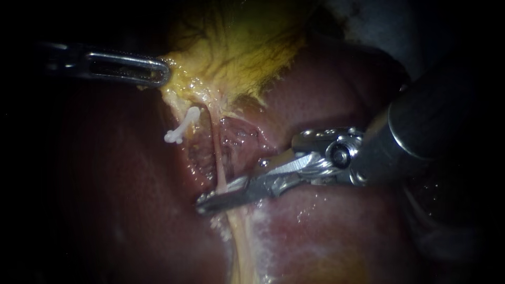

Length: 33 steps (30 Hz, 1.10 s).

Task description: Going back first clip right tube

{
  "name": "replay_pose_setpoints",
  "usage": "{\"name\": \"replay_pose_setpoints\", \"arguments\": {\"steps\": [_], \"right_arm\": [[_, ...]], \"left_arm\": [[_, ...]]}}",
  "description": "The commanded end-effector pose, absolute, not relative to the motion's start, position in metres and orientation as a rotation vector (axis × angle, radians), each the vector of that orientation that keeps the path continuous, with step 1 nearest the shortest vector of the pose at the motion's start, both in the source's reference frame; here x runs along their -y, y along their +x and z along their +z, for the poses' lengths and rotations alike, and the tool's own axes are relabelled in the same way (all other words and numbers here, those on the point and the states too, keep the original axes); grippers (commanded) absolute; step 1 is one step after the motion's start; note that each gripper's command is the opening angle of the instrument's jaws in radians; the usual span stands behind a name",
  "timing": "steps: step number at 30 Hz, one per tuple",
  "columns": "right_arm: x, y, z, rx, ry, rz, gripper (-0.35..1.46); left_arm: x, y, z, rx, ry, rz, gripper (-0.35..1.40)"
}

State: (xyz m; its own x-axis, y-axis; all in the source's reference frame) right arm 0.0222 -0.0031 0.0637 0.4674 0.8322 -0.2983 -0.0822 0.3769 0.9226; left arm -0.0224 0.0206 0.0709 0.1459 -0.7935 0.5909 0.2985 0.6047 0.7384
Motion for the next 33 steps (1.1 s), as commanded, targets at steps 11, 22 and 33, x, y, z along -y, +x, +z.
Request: {"name": "replay_pose_setpoints", "arguments": {"steps": [11, 22, 33], "right_arm": [[0.0036, 0.0228, 0.0662, -0.938, 0.962, 0.623, 0.48], [0.0042, 0.0213, 0.0706, -1.01, 0.753, 0.597, 0.58], [0.0043, 0.018, 0.0704, -1.068, 0.525, 0.487, 0.6]], "left_arm": [[-0.0206, -0.0224, 0.071, 1.176, 0.513, -0.838, -0.35], [-0.0206, -0.0224, 0.071, 1.176, 0.513, -0.838, -0.35], [-0.0206, -0.0224, 0.071, 1.176, 0.512, -0.838, -0.35]]}}
